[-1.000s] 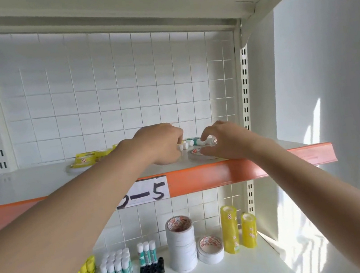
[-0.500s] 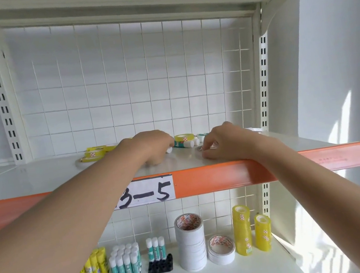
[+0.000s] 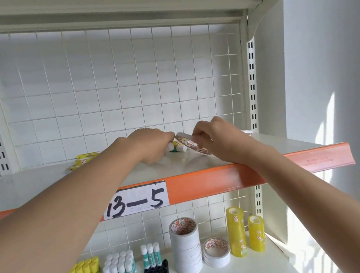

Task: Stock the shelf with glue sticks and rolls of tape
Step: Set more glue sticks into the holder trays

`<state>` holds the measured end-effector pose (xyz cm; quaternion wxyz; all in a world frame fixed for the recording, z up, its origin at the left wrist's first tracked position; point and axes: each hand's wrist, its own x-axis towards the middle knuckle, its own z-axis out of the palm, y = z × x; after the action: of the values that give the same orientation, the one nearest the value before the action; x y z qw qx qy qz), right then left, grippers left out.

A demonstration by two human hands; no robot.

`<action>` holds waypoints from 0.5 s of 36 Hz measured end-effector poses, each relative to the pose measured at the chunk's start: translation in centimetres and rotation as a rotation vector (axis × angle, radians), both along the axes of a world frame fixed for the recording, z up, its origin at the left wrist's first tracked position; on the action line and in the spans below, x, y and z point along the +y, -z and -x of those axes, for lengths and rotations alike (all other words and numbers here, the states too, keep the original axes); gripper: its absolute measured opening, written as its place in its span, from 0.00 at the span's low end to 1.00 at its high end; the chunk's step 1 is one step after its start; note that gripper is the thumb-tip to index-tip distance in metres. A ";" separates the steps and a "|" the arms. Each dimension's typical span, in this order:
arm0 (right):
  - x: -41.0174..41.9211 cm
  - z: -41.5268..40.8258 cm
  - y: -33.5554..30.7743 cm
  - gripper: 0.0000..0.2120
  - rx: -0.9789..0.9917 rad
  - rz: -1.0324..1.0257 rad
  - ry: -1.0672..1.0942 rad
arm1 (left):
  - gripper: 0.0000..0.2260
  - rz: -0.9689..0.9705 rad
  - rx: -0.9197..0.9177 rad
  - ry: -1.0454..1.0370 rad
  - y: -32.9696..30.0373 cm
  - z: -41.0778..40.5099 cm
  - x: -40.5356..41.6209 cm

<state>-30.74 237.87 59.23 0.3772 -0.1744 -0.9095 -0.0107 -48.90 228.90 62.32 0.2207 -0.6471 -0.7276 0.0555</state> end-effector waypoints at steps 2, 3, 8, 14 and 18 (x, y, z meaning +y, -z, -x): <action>-0.3 -0.2 -0.1 0.10 0.008 -0.043 -0.004 | 0.05 -0.078 -0.024 0.073 -0.5 -0.4 -0.9; -0.7 -0.2 -0.2 0.12 0.013 -0.067 -0.002 | 0.04 -0.119 -0.037 0.094 -0.8 -0.6 -1.5; -3.6 -0.3 -0.8 0.15 -0.008 -0.017 0.008 | 0.09 -0.290 -0.090 0.112 -2.2 -1.5 -5.2; -7.3 0.5 -0.6 0.07 0.038 -0.071 0.108 | 0.10 -0.392 -0.062 0.130 -1.8 -2.7 -9.8; -10.4 0.7 0.0 0.07 0.022 -0.191 0.198 | 0.10 -0.391 -0.034 0.094 0.0 -3.0 -13.2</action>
<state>-31.43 227.49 59.19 0.3992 -0.2267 -0.8785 -0.1322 -45.88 215.70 62.30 0.3323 -0.6261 -0.6971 -0.1081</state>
